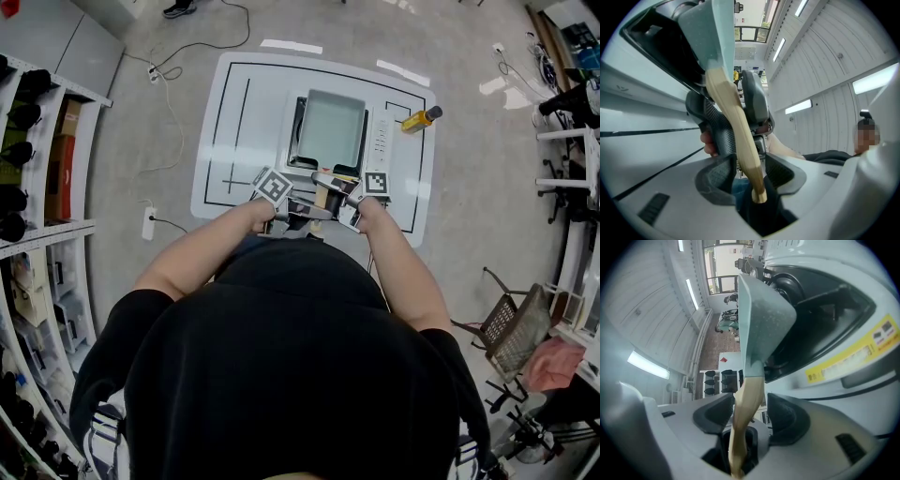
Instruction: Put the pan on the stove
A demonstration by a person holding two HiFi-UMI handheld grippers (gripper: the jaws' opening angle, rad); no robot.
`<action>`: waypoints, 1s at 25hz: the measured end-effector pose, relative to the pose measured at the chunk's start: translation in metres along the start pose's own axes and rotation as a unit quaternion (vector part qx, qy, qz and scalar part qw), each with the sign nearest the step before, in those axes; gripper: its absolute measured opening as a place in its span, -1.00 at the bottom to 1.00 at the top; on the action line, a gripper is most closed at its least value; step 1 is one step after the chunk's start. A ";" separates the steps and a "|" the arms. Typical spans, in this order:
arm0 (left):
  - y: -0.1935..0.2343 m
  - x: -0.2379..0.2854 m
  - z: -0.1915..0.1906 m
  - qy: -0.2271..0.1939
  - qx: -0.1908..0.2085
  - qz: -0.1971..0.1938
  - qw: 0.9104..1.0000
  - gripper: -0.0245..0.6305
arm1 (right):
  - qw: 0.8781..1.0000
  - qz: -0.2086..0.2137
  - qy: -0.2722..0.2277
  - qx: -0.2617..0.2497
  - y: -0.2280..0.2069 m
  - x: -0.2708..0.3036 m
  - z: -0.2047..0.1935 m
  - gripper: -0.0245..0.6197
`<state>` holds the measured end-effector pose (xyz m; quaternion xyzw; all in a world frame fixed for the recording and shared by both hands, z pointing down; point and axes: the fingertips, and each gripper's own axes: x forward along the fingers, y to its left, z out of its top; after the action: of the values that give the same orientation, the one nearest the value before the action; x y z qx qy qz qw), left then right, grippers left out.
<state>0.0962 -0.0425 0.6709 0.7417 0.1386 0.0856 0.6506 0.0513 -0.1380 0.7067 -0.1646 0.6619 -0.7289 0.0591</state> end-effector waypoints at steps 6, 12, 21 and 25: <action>0.001 -0.002 0.002 -0.004 0.002 0.001 1.000 -0.32 | 1.000 -0.008 -0.010 -0.005 0.001 -0.006 0.003 -0.19; 0.005 -0.010 0.007 -0.012 0.009 0.013 1.000 -0.31 | 0.999 -0.023 -0.019 -0.022 -0.001 -0.012 0.006 -0.18; 0.011 -0.026 0.015 -0.028 0.023 0.035 0.999 -0.26 | 0.998 -0.047 -0.045 -0.019 -0.004 -0.033 0.011 -0.17; 0.012 -0.035 0.019 -0.040 0.028 0.047 0.998 -0.26 | 0.996 -0.063 -0.045 -0.046 -0.004 -0.043 0.009 -0.16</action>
<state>0.0696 -0.0729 0.6822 0.7680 0.0798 0.0824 0.6300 0.0948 -0.1328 0.7041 -0.2416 0.6798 -0.6916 0.0353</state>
